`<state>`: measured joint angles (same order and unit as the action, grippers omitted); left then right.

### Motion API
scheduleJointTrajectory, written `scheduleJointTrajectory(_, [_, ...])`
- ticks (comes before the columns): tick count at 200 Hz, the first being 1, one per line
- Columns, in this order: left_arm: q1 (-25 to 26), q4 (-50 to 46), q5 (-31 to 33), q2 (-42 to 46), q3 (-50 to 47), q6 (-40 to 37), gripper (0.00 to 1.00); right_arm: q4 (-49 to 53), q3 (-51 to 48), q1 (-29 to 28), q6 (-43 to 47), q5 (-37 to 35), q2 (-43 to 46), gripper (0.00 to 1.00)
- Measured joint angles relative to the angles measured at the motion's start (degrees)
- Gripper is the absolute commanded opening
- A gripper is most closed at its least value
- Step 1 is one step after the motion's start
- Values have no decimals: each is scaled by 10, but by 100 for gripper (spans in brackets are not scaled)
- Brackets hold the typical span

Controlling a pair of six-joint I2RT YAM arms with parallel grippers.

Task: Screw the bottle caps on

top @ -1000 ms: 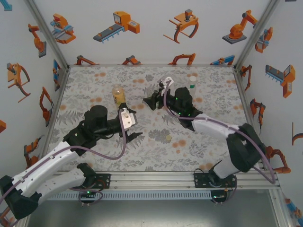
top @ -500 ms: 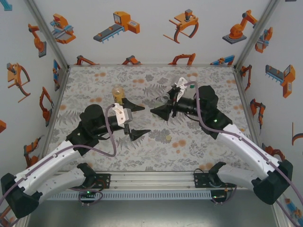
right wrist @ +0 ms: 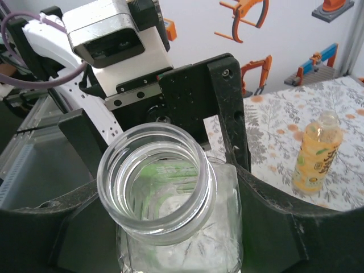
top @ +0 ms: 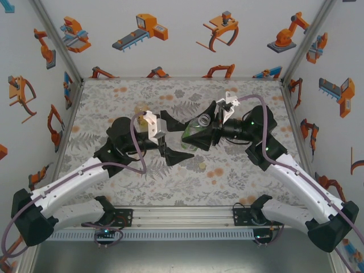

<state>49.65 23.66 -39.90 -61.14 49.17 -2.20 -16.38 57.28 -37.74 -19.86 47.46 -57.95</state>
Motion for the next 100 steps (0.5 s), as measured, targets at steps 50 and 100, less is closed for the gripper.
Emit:
scheduleJointTrajectory(50, [14,31,-23,-43,31,37,85,-44,-5,0,-17,10,-1,39])
scheduleJointTrajectory(100, [23,58,-36,-72,42,65,79,-62,-7,0,-22,14,-2,39])
